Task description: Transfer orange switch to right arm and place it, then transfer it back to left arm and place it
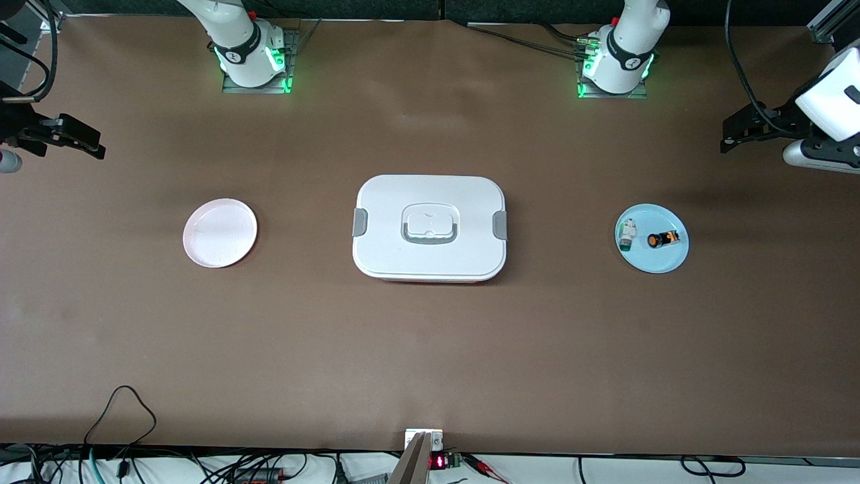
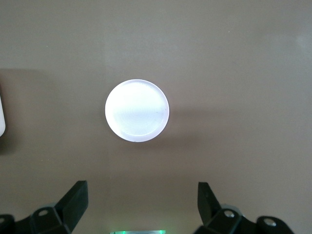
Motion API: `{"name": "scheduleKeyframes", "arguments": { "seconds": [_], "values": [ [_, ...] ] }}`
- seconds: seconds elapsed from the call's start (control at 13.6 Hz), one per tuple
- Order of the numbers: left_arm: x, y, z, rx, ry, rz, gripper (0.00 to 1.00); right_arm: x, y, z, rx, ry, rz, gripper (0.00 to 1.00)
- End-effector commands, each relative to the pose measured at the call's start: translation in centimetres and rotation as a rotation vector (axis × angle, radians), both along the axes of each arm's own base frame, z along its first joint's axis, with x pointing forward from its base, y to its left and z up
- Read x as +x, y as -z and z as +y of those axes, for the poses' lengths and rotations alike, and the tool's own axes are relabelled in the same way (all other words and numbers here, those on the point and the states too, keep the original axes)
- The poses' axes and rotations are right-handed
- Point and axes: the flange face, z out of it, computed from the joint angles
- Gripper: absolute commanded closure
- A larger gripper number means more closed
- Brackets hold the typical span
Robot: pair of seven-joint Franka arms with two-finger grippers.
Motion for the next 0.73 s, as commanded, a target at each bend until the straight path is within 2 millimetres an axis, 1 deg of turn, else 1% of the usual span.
{"name": "scheduleKeyframes", "arguments": {
  "seconds": [0.0, 0.66],
  "values": [
    [0.25, -0.55, 0.05, 0.001, -0.012, 0.004, 0.00, -0.07, -0.49, -0.07, 0.012, 0.004, 0.003, 0.00],
    [0.25, -0.29, 0.24, 0.002, -0.001, 0.013, 0.00, -0.10, -0.64, -0.07, 0.012, 0.004, 0.000, 0.00]
  ]
}}
